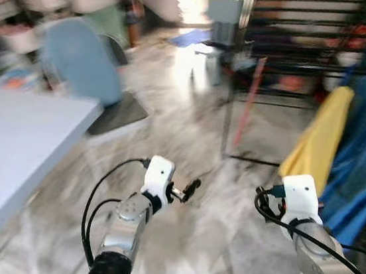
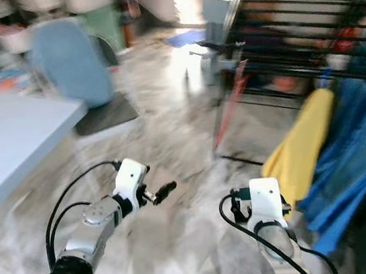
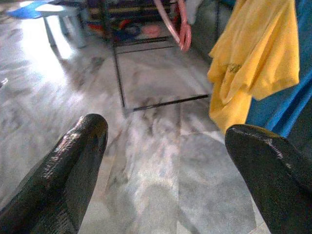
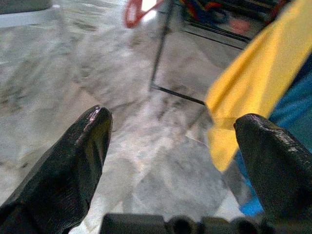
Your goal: Hang hanger
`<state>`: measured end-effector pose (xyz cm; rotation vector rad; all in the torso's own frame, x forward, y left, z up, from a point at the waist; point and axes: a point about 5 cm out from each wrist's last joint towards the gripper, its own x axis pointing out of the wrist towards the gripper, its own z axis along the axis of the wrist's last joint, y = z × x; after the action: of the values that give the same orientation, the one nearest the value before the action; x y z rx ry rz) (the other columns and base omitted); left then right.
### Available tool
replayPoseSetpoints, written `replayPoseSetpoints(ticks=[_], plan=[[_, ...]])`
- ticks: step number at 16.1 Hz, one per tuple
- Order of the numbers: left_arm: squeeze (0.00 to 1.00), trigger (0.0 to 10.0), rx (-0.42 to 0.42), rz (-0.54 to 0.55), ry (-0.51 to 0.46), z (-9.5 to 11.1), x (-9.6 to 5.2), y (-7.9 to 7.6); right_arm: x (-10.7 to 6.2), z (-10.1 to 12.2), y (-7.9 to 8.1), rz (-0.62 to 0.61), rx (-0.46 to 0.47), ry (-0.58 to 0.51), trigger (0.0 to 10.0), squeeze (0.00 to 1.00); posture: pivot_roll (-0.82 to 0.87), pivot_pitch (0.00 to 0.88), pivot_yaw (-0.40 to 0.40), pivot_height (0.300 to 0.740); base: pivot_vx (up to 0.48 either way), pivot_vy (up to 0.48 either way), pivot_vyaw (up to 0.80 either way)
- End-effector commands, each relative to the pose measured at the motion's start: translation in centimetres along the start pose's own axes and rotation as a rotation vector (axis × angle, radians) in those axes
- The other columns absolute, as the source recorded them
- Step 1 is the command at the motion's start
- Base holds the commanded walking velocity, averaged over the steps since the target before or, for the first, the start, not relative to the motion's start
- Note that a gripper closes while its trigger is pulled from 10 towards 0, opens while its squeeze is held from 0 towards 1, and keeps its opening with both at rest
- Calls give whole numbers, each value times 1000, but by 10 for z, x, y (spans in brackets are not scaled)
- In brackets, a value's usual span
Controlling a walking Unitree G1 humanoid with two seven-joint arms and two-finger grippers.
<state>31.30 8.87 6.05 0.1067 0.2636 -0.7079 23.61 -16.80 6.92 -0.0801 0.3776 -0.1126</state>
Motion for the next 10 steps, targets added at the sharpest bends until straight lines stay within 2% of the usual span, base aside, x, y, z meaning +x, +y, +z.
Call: replayPoseSetpoints(ticks=[1,3,7,10], plan=[[0,10000,14,-25,-6,4,4,-6,0,-1,-5,-18,2,0,10000,0,23,0,-14,740,-274,0,0],[0,10000,31,-56,-12,8,9,-12,2,3,-8,-35,19,-15,10000,0,8,0,1,740,-277,0,0],[0,10000,31,-62,-15,9,11,-15,-2,-4,-10,-42,44,-7,10000,0,12,0,4,740,-278,0,0],[0,10000,23,-71,-26,9,12,-16,0,-8,-6,-24,25,4,10000,0,23,0,-9,740,-180,0,0]])
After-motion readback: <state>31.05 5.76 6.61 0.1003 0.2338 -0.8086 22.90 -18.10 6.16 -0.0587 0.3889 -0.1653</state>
